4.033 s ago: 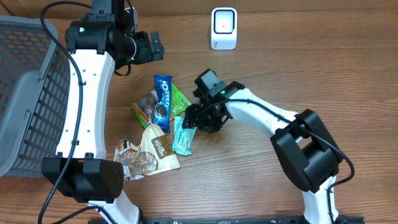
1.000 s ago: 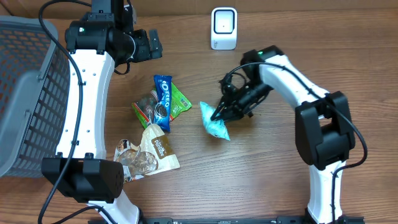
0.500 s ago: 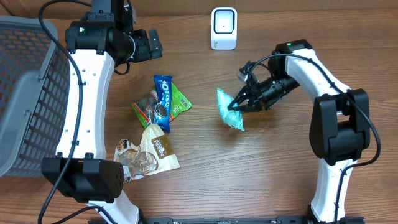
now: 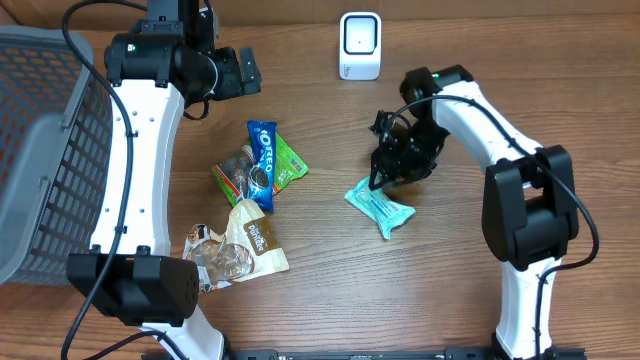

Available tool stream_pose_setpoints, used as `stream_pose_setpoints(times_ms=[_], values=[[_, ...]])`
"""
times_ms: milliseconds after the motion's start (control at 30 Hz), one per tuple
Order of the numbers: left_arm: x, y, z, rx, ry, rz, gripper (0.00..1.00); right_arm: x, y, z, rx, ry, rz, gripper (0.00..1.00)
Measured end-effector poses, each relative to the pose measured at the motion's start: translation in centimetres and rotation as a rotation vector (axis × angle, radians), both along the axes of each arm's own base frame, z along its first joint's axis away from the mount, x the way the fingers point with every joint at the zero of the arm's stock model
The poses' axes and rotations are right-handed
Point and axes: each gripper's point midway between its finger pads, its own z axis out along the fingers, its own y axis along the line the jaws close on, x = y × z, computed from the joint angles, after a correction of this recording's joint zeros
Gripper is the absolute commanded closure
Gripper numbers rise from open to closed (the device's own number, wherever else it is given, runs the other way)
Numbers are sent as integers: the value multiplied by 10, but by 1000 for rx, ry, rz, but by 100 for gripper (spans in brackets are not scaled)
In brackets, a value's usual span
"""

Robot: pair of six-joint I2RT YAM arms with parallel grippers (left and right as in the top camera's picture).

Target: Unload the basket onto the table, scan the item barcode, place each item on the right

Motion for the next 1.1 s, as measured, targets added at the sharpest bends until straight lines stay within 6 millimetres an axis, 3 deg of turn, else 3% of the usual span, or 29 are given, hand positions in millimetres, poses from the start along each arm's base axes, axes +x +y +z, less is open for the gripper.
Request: stream_pose_setpoints(times_ms=[167,233,333,533,667,800,967,1100], values=[[0,0,0,0,0,0,0,15,4,13,-213,-113,-23,32],[0,0,0,0,0,0,0,9,6,13,-308,-107,-68,27],[0,0,0,0,0,0,0,-7,6,12,-422,-49,-188,27],[0,0,0,0,0,0,0,-26,-16,-2,-415,146,-326,27],[0,0,0,0,0,0,0,-24,-34,-9,-331,232,-388,29],[0,0,0,0,0,0,1,-27,-30,-13,-251,253,-352,35],[0,0,0,0,0,0,0,-14,-30,-21,-298,110,-274,35],[0,0,0,0,0,0,0,3,-28,-5,-412,-104,-190,35]])
